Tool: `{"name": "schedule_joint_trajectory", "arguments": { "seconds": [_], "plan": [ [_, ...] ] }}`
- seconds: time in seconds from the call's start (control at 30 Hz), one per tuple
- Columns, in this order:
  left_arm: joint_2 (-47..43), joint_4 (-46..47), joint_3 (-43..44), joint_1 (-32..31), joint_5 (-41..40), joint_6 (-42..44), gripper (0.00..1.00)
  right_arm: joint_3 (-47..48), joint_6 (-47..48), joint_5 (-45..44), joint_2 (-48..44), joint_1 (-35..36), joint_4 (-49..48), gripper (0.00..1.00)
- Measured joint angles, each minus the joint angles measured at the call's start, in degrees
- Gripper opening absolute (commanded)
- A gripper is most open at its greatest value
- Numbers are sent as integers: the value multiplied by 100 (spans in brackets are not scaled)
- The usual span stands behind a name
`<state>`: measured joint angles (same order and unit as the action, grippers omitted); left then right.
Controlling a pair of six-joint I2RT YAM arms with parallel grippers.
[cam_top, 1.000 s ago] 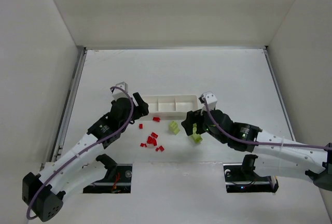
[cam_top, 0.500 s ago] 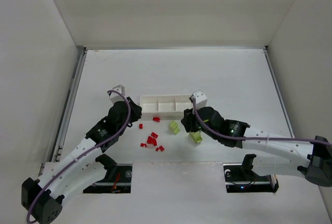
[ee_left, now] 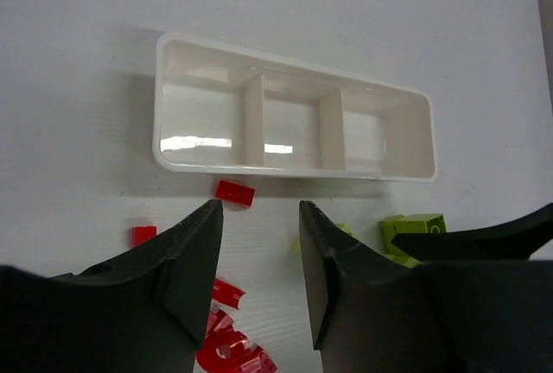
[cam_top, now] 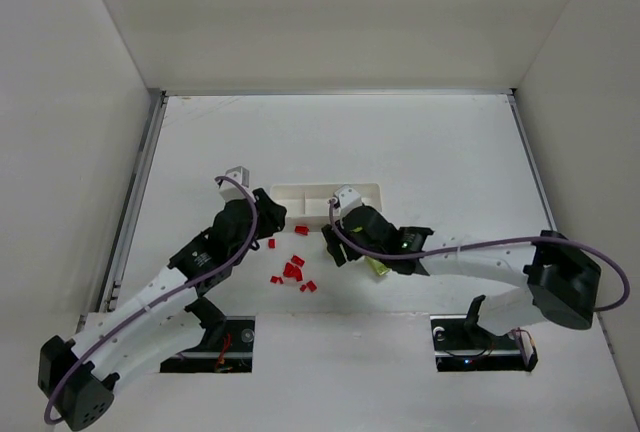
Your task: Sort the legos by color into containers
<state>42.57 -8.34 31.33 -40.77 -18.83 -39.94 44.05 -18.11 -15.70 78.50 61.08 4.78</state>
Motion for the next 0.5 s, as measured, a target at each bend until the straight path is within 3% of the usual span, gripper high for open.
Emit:
{"name": "schedule_joint_trajectory", "arguments": {
  "seconds": [0.3, 0.5],
  "plan": [
    [-52, 133, -101, -13, 17, -26, 40, 116, 129, 116, 691, -66, -319, 58],
    [42, 264, -164, -26, 42, -55, 42, 177, 192, 116, 820, -153, -463, 33]
  ]
}}
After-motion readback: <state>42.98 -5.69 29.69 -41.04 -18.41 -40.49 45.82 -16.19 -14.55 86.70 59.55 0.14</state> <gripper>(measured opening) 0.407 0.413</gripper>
